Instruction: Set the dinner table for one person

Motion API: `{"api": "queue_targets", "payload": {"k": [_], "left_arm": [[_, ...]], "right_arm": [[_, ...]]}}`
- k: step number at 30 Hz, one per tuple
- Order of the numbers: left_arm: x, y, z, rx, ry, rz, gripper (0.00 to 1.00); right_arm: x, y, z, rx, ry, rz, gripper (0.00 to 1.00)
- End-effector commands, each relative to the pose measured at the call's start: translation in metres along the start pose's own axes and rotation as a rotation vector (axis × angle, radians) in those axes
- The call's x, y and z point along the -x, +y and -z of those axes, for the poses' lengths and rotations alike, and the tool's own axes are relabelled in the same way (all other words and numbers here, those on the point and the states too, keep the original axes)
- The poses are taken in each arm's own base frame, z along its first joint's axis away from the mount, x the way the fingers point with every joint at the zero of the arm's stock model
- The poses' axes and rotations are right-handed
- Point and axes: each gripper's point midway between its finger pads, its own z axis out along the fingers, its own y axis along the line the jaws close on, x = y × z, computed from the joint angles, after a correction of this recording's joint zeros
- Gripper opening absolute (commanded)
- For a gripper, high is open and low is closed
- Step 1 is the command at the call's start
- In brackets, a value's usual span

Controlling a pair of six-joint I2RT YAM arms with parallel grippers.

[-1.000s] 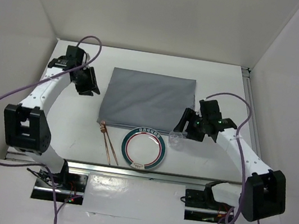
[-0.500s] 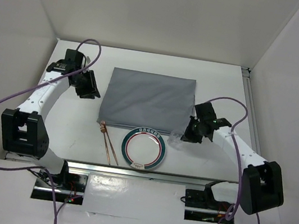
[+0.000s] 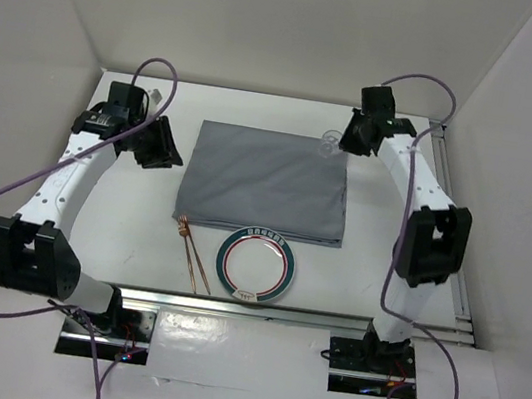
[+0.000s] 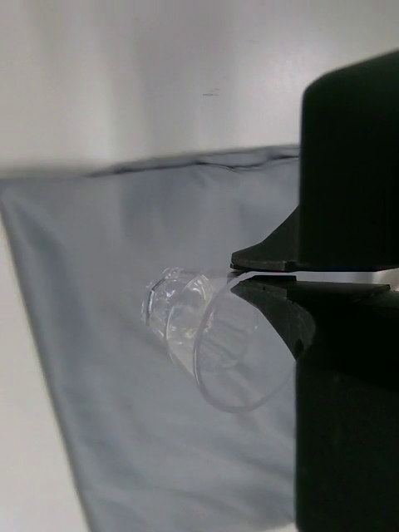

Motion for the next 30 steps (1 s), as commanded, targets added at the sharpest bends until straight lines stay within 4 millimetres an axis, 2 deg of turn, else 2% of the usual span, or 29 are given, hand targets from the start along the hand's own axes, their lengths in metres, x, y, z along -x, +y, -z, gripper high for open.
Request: {"api": "queue_targets", "payload": {"k": [1,2,4,5,7,8,13,15,16,18,19,21,23,24,26,27,28,30], "left_arm": [[0.002,-0.011,0.012,-0.026,-0.028,-0.022,0.48],[-0.002,-0.012,0.012,-0.029,-0.023,-0.029,0.48],[-0.007,-0.014,0.013,-0.033,-0.017,-0.035,0.48],[-0.010,-0.012,0.011,-0.029,-0.009,-0.033,0.48],[-0.012,-0.011,0.012,-0.029,-0.008,-0.032,0.48],[-0.012,-0.011,0.012,-0.029,-0.008,-0.032,0.48],[-0.022,-0.004,0.008,-0.018,0.015,-0.034,0.48],[-0.028,-0.007,0.007,-0.037,0.012,-0.036,0.48],[-0.028,-0.007,0.007,-0.038,0.012,-0.036,0.48],[-0.031,-0.008,0.008,-0.045,0.017,-0.036,0.49],[-0.034,-0.006,0.007,-0.041,0.025,-0.033,0.49],[-0.036,-0.010,0.006,-0.054,0.033,-0.040,0.49],[-0.042,-0.011,0.003,-0.052,0.060,-0.056,0.54],[-0.041,-0.014,0.004,-0.048,0.051,-0.082,0.56],[-0.047,-0.023,0.005,-0.056,0.065,-0.120,0.64],[-0.047,-0.026,0.007,-0.053,0.063,-0.131,0.65],[-0.054,-0.028,0.006,-0.046,0.078,-0.147,0.65],[-0.059,-0.034,0.006,-0.057,0.089,-0.167,0.67]], "right_arm": [[0.023,-0.009,-0.039,-0.053,0.014,0.004,0.00],[0.028,-0.007,-0.059,-0.071,0.025,0.006,0.00],[0.033,-0.011,-0.077,-0.085,0.036,-0.002,0.00],[0.033,-0.010,-0.092,-0.094,0.053,-0.011,0.00],[0.038,-0.019,-0.104,-0.132,0.043,-0.016,0.00],[0.033,-0.021,-0.112,-0.142,0.062,-0.025,0.00],[0.034,-0.034,-0.125,-0.153,0.053,-0.042,0.00],[0.025,-0.038,-0.133,-0.170,0.066,-0.050,0.00],[0.028,-0.045,-0.133,-0.178,0.064,-0.060,0.00],[0.021,-0.048,-0.137,-0.186,0.078,-0.069,0.00],[0.025,-0.051,-0.134,-0.187,0.065,-0.086,0.00],[0.023,-0.049,-0.133,-0.174,0.067,-0.087,0.00],[0.023,-0.048,-0.133,-0.166,0.071,-0.088,0.00],[0.022,-0.046,-0.136,-0.156,0.075,-0.089,0.04],[0.024,-0.043,-0.138,-0.142,0.086,-0.081,0.21],[0.023,-0.041,-0.138,-0.134,0.090,-0.081,0.34],[0.027,-0.036,-0.137,-0.112,0.081,-0.083,0.62],[0.033,-0.032,-0.133,-0.092,0.067,-0.084,0.79]]}}
